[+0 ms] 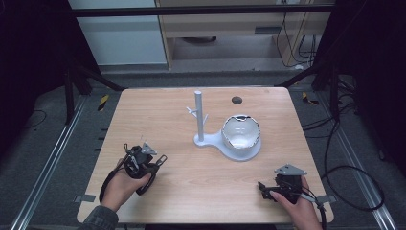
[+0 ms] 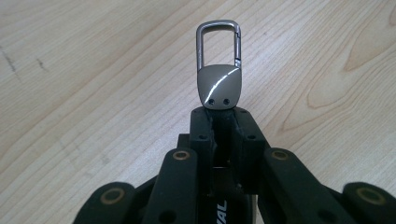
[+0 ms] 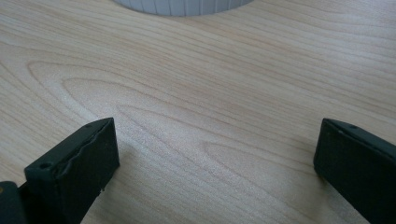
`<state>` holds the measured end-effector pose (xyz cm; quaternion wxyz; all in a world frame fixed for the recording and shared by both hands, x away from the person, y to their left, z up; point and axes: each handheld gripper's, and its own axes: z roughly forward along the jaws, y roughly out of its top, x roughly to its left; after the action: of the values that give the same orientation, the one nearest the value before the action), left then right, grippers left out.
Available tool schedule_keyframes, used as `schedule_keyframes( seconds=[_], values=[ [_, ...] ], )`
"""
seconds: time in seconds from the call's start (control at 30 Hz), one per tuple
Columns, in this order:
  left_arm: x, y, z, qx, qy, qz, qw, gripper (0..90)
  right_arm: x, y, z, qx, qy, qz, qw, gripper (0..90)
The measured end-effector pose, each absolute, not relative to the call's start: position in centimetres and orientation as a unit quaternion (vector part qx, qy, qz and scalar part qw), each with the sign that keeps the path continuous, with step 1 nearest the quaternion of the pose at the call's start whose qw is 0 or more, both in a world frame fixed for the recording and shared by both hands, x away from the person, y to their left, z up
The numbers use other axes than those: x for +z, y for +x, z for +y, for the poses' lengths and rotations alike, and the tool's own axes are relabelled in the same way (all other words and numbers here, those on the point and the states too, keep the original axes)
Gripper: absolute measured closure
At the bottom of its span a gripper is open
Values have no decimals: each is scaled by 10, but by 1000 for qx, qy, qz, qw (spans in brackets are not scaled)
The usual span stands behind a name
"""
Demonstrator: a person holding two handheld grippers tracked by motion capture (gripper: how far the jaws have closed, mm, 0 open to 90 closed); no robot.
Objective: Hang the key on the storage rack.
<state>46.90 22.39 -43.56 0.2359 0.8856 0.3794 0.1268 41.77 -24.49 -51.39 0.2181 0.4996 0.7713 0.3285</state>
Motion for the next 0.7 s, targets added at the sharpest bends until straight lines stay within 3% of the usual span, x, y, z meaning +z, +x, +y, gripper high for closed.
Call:
schedule_keyframes(
  seconds=[0.7],
  values=[
    [-423,452,253,159,851,397,305,803,-514,417,-245,329,500,771,216,4]
  ],
)
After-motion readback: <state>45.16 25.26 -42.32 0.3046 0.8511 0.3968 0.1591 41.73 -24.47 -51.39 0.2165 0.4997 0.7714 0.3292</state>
